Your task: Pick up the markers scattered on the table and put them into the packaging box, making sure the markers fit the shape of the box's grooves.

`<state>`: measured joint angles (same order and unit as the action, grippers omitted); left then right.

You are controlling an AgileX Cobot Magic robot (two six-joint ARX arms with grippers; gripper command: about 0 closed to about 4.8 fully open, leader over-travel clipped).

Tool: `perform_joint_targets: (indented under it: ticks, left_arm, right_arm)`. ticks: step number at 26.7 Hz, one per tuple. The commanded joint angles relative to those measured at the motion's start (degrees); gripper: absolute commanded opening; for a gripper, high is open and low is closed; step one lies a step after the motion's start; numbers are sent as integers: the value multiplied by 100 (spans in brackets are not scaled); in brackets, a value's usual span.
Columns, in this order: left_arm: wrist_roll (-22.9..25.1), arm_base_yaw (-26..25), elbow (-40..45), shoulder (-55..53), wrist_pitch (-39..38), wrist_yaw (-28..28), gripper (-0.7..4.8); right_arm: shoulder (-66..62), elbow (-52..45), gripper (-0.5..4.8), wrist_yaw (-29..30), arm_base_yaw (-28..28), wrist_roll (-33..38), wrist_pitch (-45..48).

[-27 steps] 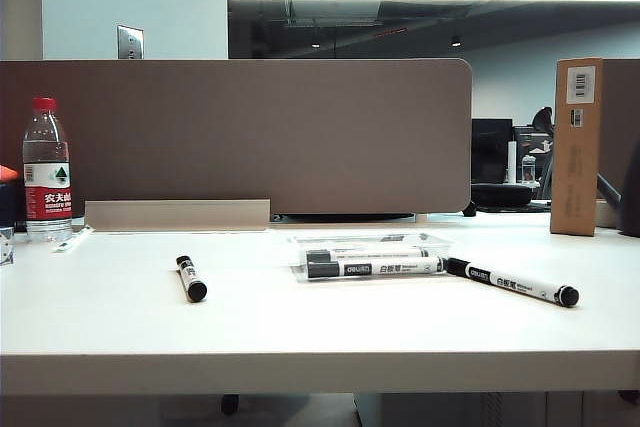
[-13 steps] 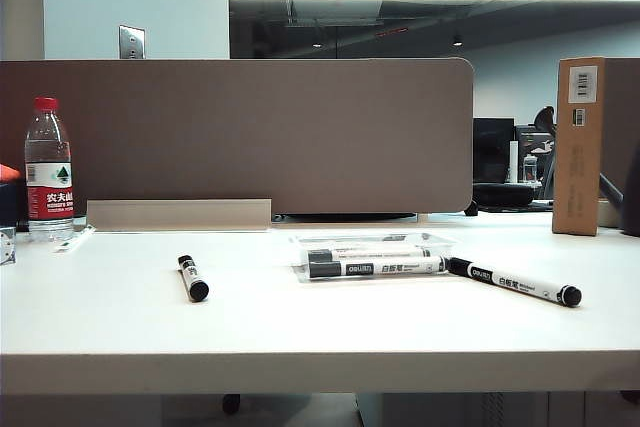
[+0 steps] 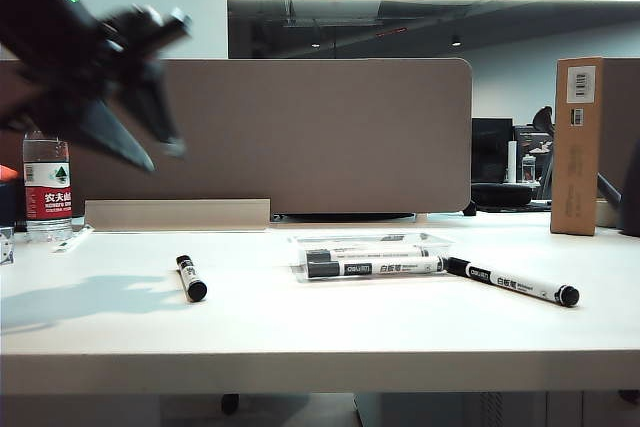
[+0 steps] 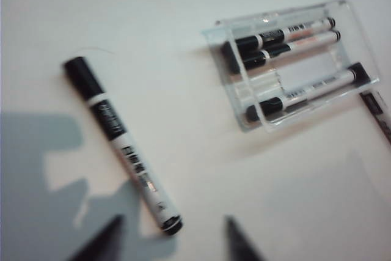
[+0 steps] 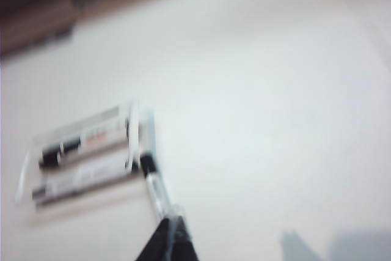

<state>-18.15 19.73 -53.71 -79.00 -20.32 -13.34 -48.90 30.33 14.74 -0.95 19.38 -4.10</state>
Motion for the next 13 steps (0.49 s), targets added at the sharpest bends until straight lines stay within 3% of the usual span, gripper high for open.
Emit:
perform_joint_targets:
  ticks: [1, 2, 4, 6, 8, 13]
  left_arm:
    - [173, -17, -345, -516, -398, -514, 394]
    - [175, -17, -442, -678, -442, -481, 406]
    - [175, -17, -575, -885, -474, -380, 406]
    - [190, -17, -710, -1051, -557, -273, 406]
    - [188, -28, -785, -1152, -568, -92, 405]
    - [162, -26, -793, -1261, -179, -216, 402]
  right_arm:
    - [-1279, 1189, -2, 621, 177, -1099, -1445]
    - [-1733, 1611, 16, 588, 282, -1478, -1956]
    - [-2439, 2262, 105, 525, 431, -2059, -2656]
    - [-3176, 2959, 274, 461, 597, -2371, -3307]
    - [-3858, 3580, 392, 470, 734, -2441, -3733]
    - [-4996, 4478, 410, 367, 1025, -2656, -4111]
